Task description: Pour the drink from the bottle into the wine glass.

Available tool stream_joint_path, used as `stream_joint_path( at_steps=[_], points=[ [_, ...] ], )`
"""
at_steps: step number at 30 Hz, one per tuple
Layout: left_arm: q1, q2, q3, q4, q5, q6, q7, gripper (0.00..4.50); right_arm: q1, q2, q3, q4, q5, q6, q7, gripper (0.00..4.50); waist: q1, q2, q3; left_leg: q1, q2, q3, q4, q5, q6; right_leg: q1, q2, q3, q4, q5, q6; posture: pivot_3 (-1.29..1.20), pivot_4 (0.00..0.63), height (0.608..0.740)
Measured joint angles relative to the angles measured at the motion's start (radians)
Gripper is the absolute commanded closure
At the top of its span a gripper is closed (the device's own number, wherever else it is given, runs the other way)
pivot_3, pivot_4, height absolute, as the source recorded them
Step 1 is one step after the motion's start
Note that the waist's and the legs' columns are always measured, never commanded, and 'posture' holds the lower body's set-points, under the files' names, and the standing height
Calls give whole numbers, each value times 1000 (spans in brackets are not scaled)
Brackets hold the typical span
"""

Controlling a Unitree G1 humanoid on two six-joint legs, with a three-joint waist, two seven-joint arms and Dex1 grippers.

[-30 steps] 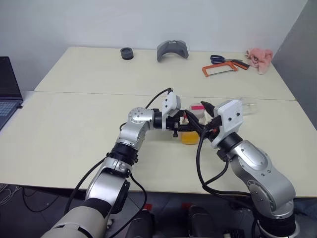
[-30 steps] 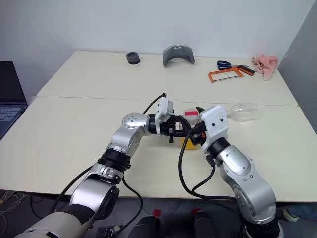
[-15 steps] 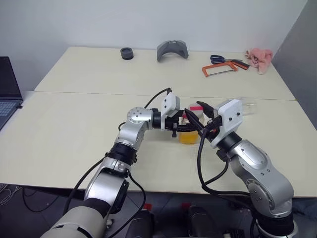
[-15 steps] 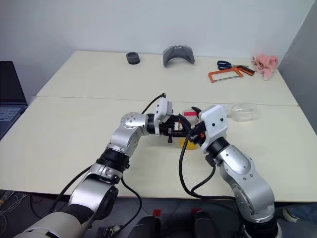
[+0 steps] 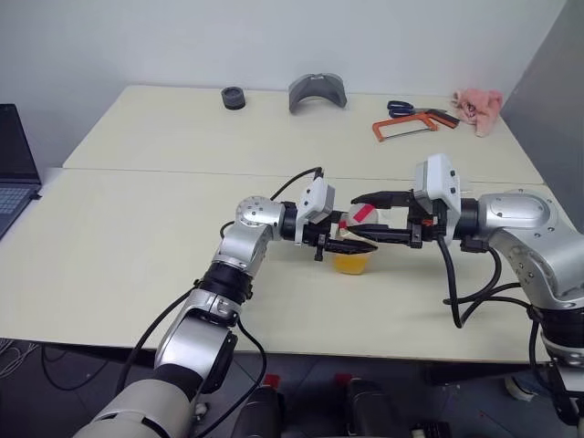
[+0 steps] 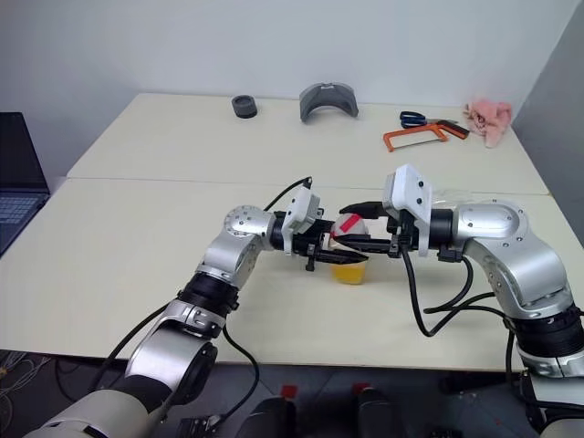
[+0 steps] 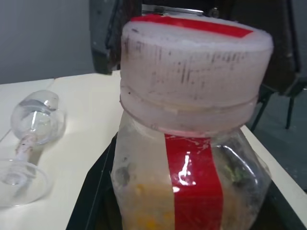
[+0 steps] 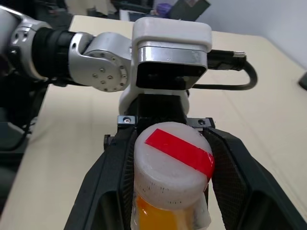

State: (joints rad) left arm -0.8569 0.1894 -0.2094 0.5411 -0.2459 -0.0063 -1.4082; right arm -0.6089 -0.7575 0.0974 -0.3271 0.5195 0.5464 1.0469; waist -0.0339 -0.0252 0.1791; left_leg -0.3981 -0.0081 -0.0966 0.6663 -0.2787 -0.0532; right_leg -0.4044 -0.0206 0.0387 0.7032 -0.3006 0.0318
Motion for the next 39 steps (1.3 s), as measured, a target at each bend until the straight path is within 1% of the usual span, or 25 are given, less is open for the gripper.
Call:
stream_joint_path(
  at_steps=[1, 2, 4, 7, 8, 10, 12, 14, 17, 21, 28, 31, 35, 36, 39],
  points=[
    [1, 1, 0, -1, -1, 5, 1, 2763, 2, -3, 0, 0, 0, 4, 1, 1664, 0, 0, 0, 0, 0, -1, 0, 0, 0, 0, 0, 0, 0, 0, 0, 0, 150, 740],
    [1, 5, 2, -1, -1, 12, 3, 2777, 13, -5, -6, -4, 5, 10, -2, 1241, 0, 0, 0, 0, 0, -1, 0, 0, 0, 0, 0, 1, 0, 0, 0, 0, 150, 740],
    [4, 11, 11, -2, -5, 21, 6, 2786, 59, 3, -48, -26, 20, 32, -38, 592, 2, 0, 0, 0, 0, -2, 1, 0, 0, 0, -1, 0, 0, 0, 0, 0, 150, 740],
    [10, 13, 20, -4, -8, 24, 24, 2786, 131, 26, -126, -106, 55, 78, -138, 586, 3, 0, 0, -1, 0, -3, 0, 0, 0, 0, -1, 1, 0, 0, 0, 0, 150, 740],
    [11, 10, 21, -4, -10, 24, 28, 2786, 165, 53, -161, -172, 70, 99, -198, 586, 3, 0, 0, -1, 0, -5, 0, 0, 0, 0, -1, 0, 0, 0, 0, 0, 150, 740],
    [11, 4, 21, -4, -11, 24, 44, 2786, 223, 114, -178, -281, 79, 126, -309, 586, 1, 0, 0, -1, 0, -5, 0, 0, 0, 0, -1, 0, 0, 0, 0, 0, 150, 740],
    [11, 1, 22, -4, -11, 23, 55, 2786, 286, 190, -154, -385, 54, 153, -443, 586, 0, 0, 0, 0, 0, -4, 0, 0, 0, -1, 0, 1, 1, 0, 0, 0, 150, 740],
    [11, 0, 22, -3, -11, 20, 65, 2786, 320, 260, -101, -443, 4, 168, -559, 586, -1, 0, 0, 0, 0, -4, 0, 0, 0, -1, 0, 1, 1, 0, 0, 0, 150, 740],
    [11, -2, 22, 2, -11, 17, 66, 2786, 328, 343, -26, -471, -89, 171, -704, 586, -1, 0, 0, 0, 0, -4, 1, 0, -1, -1, 0, 1, 2, 0, 0, 0, 150, 740],
    [11, -6, 21, 9, -10, 14, 65, 2787, 339, 381, -13, -472, -157, 170, -792, 586, 1, 0, 0, 0, -1, -4, 1, 1, -2, -1, 0, 1, 2, 0, 0, 0, 150, 740],
    [11, -17, 21, 21, -9, -2, 65, 2787, 367, 388, -12, -471, -190, 170, -812, 586, -1, 0, 0, 0, 0, -4, 0, 0, 0, -1, 0, 1, 2, 0, 0, 0, 150, 740],
    [11, -16, 21, 21, -9, -2, 65, 2787, 368, 395, -12, -466, -190, 170, -810, 1175, -1, 0, 0, 0, 0, -4, 1, 0, 0, -1, 0, 1, 2, 0, 0, 0, 150, 740],
    [11, -15, 21, 21, -9, -2, 66, 2787, 368, 402, -4, -462, -178, 169, -786, 2540, -1, 0, 0, 0, 0, -4, 1, 0, 0, -1, 0, 1, 2, 0, 0, 0, 150, 740],
    [11, -15, 21, 21, -8, -2, 66, 2787, 367, 397, -6, -459, -173, 165, -776, 2661, -1, 0, 0, 0, 0, -4, 1, 0, 0, -1, 0, 1, 2, 0, 0, 0, 150, 740],
    [11, -15, 18, 20, -7, -3, 61, 2788, 347, 326, -31, -438, -141, 153, -694, 2657, -1, 0, 0, 0, -1, -4, 1, 0, 0, 0, 0, 1, 1, 0, 0, 0, 150, 740]
  ],
)
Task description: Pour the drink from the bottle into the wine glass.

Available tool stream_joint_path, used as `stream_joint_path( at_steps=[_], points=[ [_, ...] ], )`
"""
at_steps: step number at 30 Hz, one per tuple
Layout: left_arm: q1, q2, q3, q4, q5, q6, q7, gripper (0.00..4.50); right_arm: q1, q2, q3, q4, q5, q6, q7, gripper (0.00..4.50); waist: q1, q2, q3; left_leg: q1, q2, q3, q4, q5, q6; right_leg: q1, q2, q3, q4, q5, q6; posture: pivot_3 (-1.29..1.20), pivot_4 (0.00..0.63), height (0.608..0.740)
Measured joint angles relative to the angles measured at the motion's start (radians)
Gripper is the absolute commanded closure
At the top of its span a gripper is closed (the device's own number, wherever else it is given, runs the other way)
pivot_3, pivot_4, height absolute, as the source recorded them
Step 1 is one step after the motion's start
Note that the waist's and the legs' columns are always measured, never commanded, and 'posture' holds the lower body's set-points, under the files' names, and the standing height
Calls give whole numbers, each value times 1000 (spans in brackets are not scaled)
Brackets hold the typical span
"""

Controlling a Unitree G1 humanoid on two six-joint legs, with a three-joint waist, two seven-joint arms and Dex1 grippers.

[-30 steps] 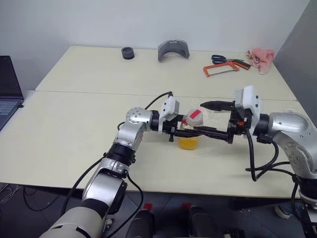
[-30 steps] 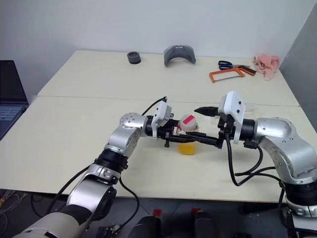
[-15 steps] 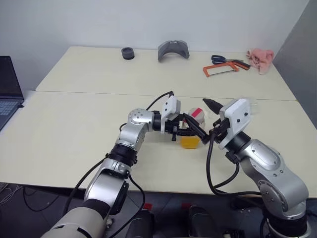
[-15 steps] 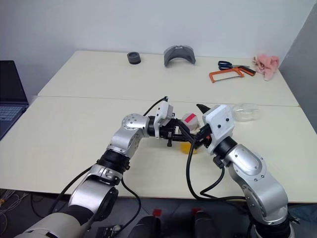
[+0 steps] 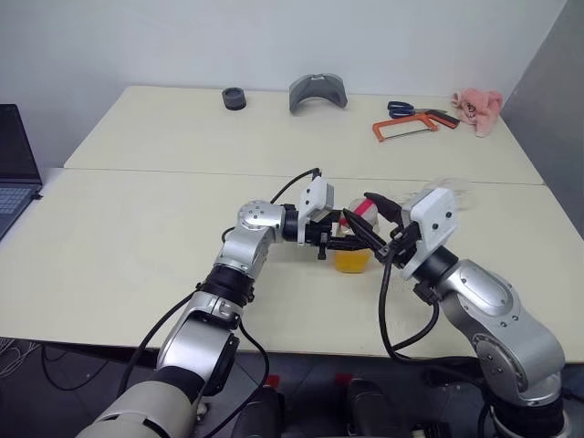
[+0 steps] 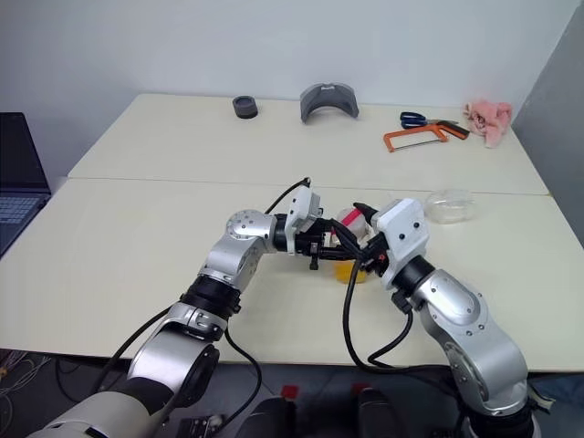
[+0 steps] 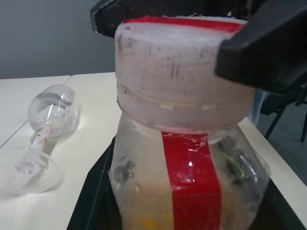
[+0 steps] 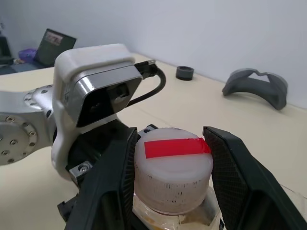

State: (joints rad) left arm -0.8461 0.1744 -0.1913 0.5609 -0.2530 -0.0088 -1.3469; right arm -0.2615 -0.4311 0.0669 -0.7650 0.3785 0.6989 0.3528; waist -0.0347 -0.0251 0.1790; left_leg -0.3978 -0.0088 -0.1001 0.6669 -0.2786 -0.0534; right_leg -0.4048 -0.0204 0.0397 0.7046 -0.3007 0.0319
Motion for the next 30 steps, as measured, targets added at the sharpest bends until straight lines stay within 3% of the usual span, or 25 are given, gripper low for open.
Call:
stream_joint_path(
  at_steps=[8, 11, 12, 17, 23, 30],
  points=[
    [0, 0, -21, -16, 1, 3, -47, 2798, -171, -261, -59, 254, 165, -103, 465, 2657, -1, 0, 0, 0, 0, 5, 0, 0, 0, 0, 1, 0, -1, 0, 0, 0, 150, 740],
    [1, 0, -30, -23, 2, 9, -57, 2802, -211, -295, -51, 316, 187, -112, 558, 2657, 0, 0, 0, 0, 0, 4, 0, 0, 0, 0, 1, -1, -1, 0, 0, 0, 150, 740],
    [1, 1, -31, -23, 2, 11, -57, 2802, -213, -295, -49, 325, 187, -118, 564, 2307, 0, 0, 0, 0, 1, 4, 0, 0, 0, 0, 1, -1, -1, 0, 0, 0, 150, 740],
    [6, 34, -8, -37, 1, 22, -36, 2805, -186, -267, -67, 337, 195, -112, 525, 534, 0, 0, 0, 0, 1, 1, 0, 0, 0, 0, 0, 0, 0, 0, 0, 0, 150, 740],
    [17, 36, 0, -46, -2, 25, -20, 2805, -66, -237, -176, 147, 262, -44, 371, 527, 5, 0, 0, -1, 0, -1, 0, 0, 0, 0, -1, -1, -1, 0, 0, 0, 150, 740],
    [17, 24, 0, -46, -3, 24, -22, 2806, -8, -86, -47, -16, 139, -26, 97, 527, -2, 0, 0, 1, 1, 0, 0, 0, 0, 0, 1, 0, 0, 0, 0, 0, 150, 740]
  ],
)
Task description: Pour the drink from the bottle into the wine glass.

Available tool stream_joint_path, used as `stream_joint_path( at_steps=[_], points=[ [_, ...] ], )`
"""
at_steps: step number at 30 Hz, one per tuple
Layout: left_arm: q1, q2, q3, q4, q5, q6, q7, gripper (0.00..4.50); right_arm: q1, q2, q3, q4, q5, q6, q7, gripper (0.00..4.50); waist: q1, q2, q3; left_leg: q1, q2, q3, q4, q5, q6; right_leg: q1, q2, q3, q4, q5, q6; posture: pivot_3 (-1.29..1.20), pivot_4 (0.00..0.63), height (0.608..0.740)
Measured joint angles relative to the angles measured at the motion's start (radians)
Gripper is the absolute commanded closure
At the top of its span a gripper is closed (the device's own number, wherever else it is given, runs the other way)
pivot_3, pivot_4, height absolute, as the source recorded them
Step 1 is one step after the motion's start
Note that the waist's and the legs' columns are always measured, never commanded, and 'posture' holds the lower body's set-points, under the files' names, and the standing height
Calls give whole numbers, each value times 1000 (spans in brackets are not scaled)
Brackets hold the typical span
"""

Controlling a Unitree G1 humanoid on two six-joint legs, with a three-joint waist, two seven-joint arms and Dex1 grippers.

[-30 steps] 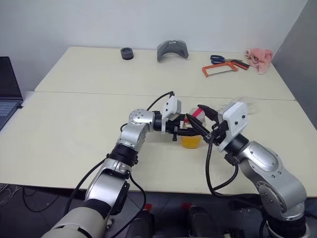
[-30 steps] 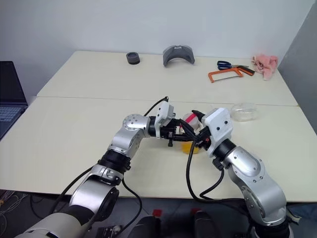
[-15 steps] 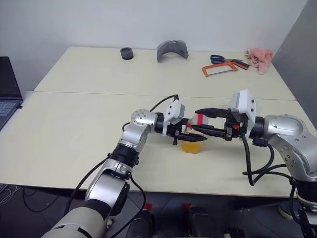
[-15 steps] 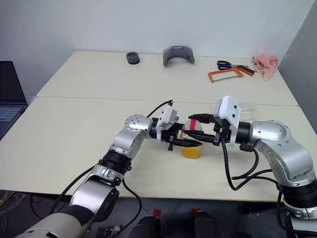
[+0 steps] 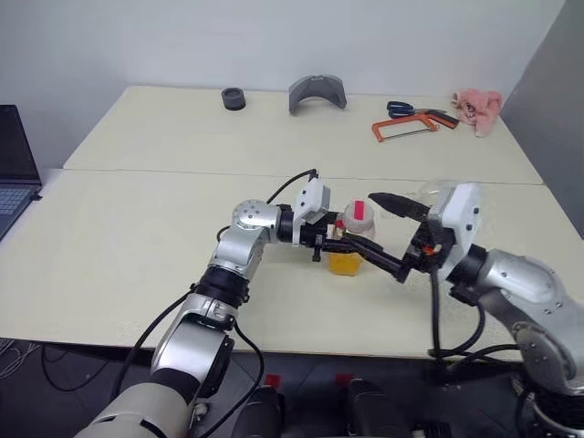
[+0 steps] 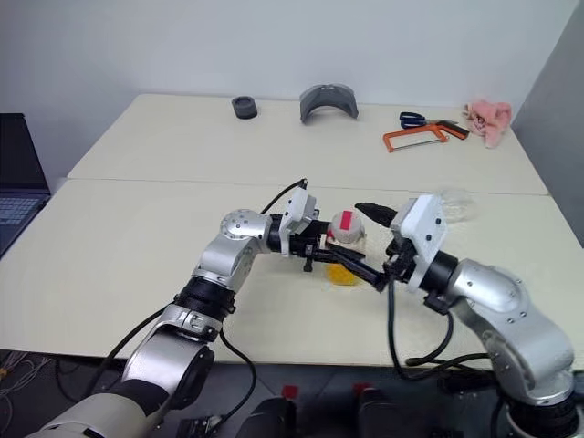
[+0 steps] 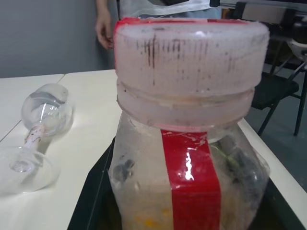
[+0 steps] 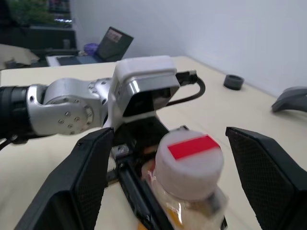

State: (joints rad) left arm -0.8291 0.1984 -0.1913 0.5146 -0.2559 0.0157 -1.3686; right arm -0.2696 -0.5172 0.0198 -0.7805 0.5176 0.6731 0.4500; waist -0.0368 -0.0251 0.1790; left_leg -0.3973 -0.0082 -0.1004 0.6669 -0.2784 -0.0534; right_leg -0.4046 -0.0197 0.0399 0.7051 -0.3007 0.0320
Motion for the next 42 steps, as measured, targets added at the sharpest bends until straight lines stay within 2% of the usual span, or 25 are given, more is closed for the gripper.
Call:
stream_joint_path(
  at_steps=[7, 11, 42],
  points=[
    [-1, -1, 0, 5, 0, -1, -15, 2806, -15, 57, 39, 18, -96, -7, -101, 527, 3, 0, 0, 0, 0, 0, 0, 0, 0, 0, -1, 0, 0, 0, 0, 0, 150, 740],
    [-4, -5, 0, 14, 3, -3, -15, 2807, 10, 28, 18, 21, -108, -11, -94, 527, 4, 0, 0, 0, -1, 0, 0, 0, 0, 0, -1, 0, 0, 0, 0, 0, 150, 740],
    [-8, -12, 1, 33, 5, -7, 4, 2808, 64, -53, -94, -5, -2, 29, -37, 527, 3, 0, 0, 0, 0, 1, 0, 0, 0, 0, 0, 0, 0, 0, 0, 0, 150, 740]
  ],
)
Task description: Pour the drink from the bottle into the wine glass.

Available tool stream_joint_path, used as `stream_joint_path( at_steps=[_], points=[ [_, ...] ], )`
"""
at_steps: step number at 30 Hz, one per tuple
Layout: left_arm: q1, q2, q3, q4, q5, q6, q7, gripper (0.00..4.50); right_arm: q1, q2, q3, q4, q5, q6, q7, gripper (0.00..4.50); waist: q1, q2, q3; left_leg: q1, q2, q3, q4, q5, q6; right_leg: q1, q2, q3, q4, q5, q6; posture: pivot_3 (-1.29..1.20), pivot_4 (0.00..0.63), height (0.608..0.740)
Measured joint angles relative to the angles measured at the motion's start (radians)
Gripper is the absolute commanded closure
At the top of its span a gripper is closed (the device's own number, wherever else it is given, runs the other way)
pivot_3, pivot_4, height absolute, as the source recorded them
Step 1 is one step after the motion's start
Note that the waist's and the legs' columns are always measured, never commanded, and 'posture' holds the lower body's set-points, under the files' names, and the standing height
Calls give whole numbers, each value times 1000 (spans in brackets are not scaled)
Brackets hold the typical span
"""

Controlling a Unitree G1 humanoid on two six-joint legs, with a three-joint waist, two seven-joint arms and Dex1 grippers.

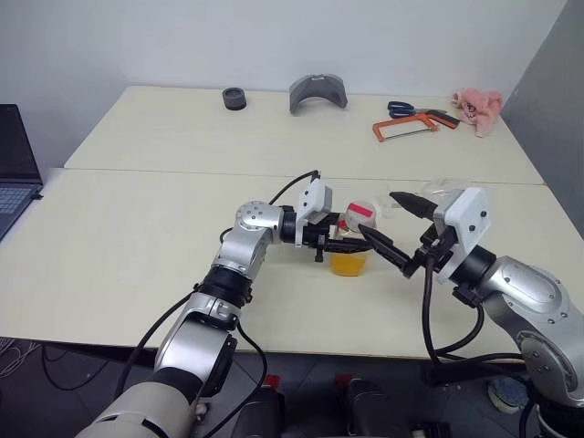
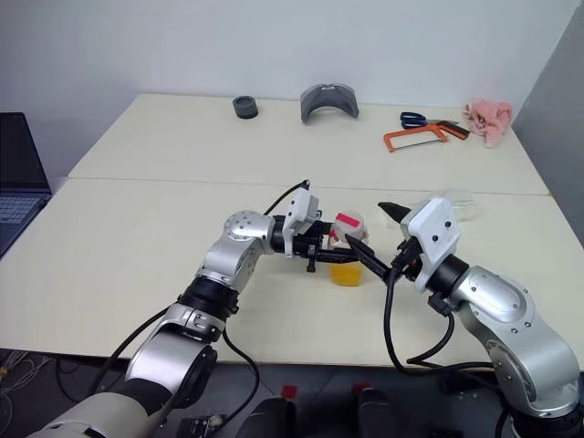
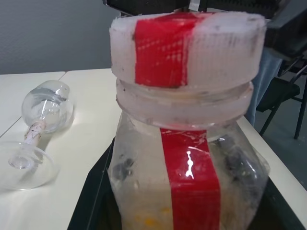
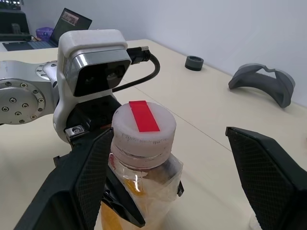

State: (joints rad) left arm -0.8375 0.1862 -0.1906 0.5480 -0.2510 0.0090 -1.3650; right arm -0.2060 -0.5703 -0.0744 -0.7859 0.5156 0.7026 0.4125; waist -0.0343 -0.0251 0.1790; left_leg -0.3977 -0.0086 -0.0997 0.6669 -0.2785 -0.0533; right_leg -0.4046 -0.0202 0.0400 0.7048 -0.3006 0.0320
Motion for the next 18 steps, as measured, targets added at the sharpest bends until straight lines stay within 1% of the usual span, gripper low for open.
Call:
stream_joint_path(
  at_steps=[18],
  points=[
    [0, 4, 0, 0, 0, 0, 0, 2808, 10, -15, -23, -3, 14, 2, 0, 527, 0, 0, 0, 0, 0, 1, 0, 0, 0, 0, 0, 0, 0, 0, 0, 0, 150, 740]
  ],
)
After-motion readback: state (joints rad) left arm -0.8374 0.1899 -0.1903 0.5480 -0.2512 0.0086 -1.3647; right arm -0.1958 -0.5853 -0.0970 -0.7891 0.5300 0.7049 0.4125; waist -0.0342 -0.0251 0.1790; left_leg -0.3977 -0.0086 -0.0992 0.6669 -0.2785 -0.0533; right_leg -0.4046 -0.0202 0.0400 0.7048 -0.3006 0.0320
